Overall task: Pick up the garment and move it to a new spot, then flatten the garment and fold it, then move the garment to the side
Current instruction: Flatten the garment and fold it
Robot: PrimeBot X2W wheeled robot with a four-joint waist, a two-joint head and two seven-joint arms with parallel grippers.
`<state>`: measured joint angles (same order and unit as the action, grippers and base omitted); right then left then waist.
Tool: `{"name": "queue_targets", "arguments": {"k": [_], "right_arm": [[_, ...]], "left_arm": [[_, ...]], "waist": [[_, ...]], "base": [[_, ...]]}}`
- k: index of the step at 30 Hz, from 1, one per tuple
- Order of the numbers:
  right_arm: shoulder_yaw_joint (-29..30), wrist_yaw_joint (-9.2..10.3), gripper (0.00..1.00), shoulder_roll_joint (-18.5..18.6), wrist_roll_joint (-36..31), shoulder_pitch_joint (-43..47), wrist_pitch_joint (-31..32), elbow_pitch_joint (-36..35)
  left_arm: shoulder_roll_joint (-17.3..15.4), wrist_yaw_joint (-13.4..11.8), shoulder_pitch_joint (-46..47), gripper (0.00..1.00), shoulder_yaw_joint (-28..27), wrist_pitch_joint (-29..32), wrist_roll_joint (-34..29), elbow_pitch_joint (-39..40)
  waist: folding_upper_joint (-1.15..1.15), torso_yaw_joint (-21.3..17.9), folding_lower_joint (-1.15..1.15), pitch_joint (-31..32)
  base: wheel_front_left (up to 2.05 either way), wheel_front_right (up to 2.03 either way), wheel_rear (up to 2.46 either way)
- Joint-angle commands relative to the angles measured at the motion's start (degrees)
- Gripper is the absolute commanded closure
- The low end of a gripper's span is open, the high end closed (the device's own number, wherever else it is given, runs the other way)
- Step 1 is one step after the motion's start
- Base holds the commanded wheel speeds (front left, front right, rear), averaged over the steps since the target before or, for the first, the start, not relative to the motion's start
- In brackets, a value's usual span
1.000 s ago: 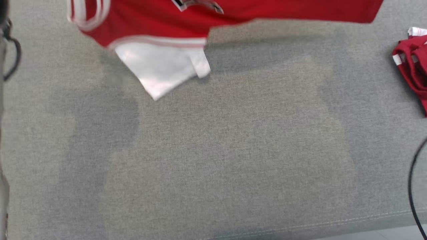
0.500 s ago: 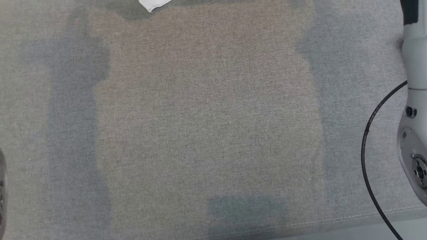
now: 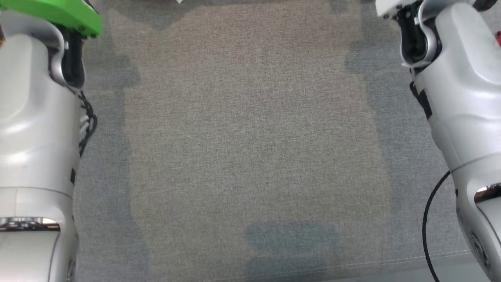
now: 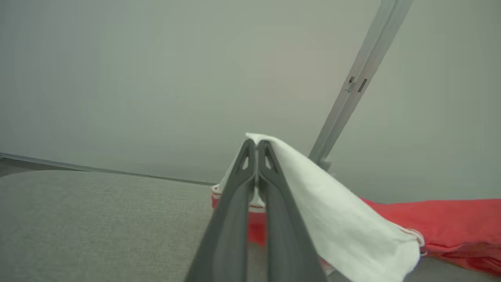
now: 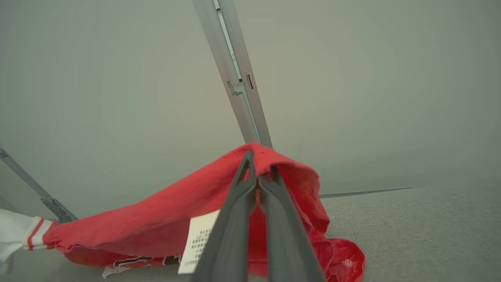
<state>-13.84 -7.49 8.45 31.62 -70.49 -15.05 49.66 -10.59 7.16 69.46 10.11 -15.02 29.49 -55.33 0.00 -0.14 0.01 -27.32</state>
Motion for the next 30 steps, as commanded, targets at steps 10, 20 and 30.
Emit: {"name": "queue_targets", "arguments": {"k": [10,20,30], "right_arm": [[-7.3,0.0,1.0,3.6,9.7,19.4,-0.2,-10.5],[-10.0,0.0,1.0,10.1,16.9,40.0,-0.2,-26.1],[-9.8,0.01,1.0,15.7,17.3,56.5,-0.2,-34.9]], "left_arm": [[1.5,0.4,-17.1,1.0,-3.6,-0.1,2.8,8.0],[-1.5,0.4,-41.2,1.0,-6.5,-0.1,0.2,26.3],[-4.1,-4.8,-65.4,1.0,-6.8,6.9,-0.4,49.3]], "waist": [[0.0,0.9,-0.01,3.2],[0.0,-0.2,-0.01,8.6],[0.0,0.1,-0.01,14.0]], "base": [[0.0,0.0,0.0],[0.0,0.0,0.0],[0.0,0.0,0.0]]}}
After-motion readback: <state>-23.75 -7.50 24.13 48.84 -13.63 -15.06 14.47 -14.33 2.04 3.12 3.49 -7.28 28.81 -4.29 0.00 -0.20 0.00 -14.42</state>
